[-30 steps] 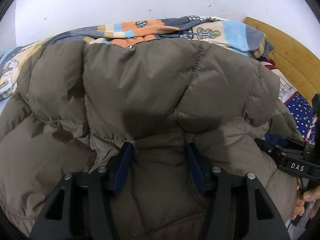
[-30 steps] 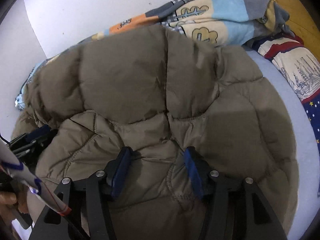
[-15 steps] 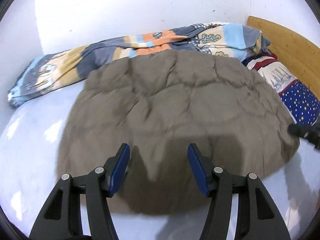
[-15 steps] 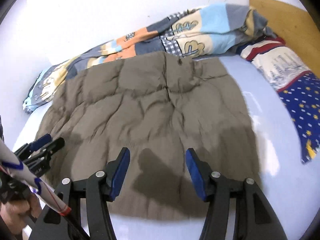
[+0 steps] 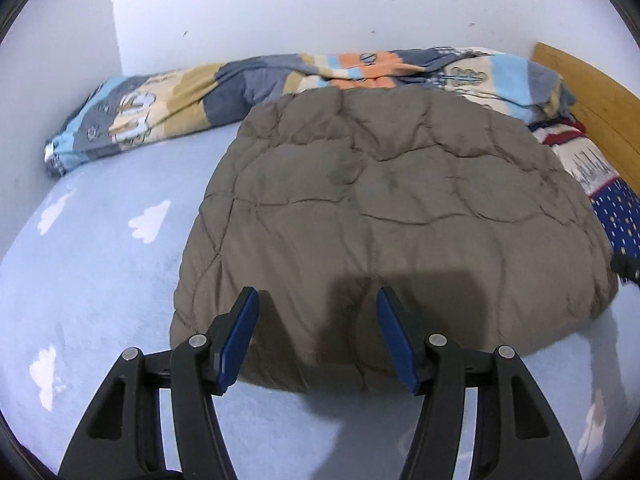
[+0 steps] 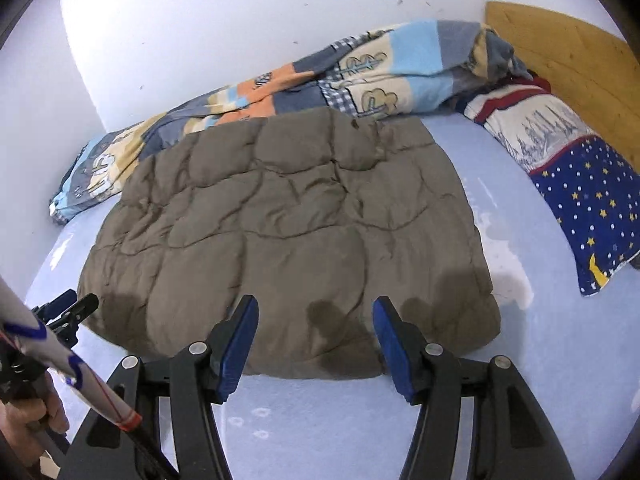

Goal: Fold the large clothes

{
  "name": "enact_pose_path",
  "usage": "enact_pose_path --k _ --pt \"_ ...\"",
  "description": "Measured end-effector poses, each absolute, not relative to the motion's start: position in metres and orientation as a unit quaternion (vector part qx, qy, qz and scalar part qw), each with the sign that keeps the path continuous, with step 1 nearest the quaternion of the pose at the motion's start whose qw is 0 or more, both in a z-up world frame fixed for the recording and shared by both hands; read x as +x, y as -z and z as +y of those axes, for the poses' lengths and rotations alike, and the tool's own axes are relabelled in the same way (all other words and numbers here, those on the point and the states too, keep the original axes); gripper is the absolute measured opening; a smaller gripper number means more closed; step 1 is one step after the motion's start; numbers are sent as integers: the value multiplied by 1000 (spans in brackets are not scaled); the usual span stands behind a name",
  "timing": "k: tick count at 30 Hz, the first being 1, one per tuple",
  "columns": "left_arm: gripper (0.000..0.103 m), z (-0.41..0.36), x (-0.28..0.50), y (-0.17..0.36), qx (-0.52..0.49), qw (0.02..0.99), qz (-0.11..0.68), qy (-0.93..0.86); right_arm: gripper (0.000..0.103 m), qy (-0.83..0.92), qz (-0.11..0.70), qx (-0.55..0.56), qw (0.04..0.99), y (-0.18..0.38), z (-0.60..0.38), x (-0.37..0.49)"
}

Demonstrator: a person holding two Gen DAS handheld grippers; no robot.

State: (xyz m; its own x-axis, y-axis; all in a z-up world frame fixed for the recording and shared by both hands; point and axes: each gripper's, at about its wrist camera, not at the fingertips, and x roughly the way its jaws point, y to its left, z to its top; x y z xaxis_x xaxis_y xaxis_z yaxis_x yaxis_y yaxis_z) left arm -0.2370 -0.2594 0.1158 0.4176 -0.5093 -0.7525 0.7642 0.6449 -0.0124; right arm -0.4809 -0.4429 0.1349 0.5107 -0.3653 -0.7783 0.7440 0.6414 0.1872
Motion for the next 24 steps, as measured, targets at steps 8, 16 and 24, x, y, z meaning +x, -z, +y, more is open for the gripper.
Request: enact_pose_path --k 8,16,24 --pt "66 -273 -227 -99 186 822 391 369 63 342 400 278 804 -96 -467 -474" --pt "71 -277 -216 -89 189 809 416 369 64 333 416 300 791 -70 -477 -469" --pt "72 -265 -202 -109 135 797 453 376 66 330 417 331 780 -70 -485 -473"
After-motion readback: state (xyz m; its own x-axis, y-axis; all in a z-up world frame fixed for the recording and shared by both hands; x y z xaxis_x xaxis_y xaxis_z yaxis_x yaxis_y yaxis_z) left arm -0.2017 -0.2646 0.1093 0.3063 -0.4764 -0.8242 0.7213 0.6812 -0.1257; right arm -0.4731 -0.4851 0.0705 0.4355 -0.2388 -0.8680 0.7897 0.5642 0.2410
